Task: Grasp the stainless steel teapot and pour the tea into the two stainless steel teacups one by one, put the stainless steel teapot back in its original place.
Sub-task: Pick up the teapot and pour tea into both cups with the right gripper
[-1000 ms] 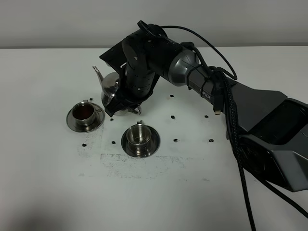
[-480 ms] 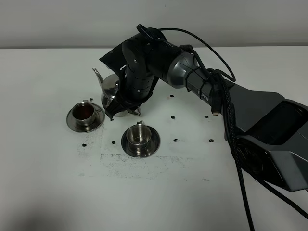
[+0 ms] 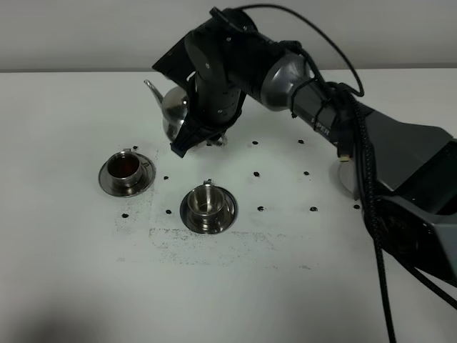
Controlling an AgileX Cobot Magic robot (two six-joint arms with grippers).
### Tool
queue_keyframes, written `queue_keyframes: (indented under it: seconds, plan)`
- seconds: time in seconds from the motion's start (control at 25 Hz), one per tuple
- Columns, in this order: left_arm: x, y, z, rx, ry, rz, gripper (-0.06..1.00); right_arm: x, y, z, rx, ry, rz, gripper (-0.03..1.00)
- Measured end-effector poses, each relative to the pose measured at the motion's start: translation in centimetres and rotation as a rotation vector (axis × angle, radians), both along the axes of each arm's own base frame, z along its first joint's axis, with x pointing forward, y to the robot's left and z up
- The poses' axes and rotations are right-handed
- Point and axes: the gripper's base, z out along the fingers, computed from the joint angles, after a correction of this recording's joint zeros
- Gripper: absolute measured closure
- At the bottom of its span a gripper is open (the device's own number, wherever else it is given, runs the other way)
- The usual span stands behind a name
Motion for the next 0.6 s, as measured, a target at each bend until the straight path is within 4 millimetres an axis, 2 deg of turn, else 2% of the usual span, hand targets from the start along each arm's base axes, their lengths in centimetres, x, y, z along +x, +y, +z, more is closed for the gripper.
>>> queue_keyframes:
  seconds: [0.12, 0.2, 0.4, 0.6]
  plan:
    - [0.0, 0.0, 0.0, 0.0, 0.0, 0.0, 0.42, 0.4, -1.2, 2.3, 0.004, -0.049, 0.006, 0.79]
    - [0.0, 0.0, 0.0, 0.0, 0.0, 0.0, 0.42, 0.5, -1.9, 3.0, 0.008, -0.057, -0.001, 0.79]
    - [0.0, 0.0, 0.0, 0.0, 0.0, 0.0, 0.42, -0.4, -4.0, 3.3, -0.041, -0.017, -0.01, 0.79]
    - [0.0, 0.0, 0.0, 0.0, 0.0, 0.0, 0.42, -2.0, -7.4, 3.5, -0.101, 0.043, -0.04, 0.79]
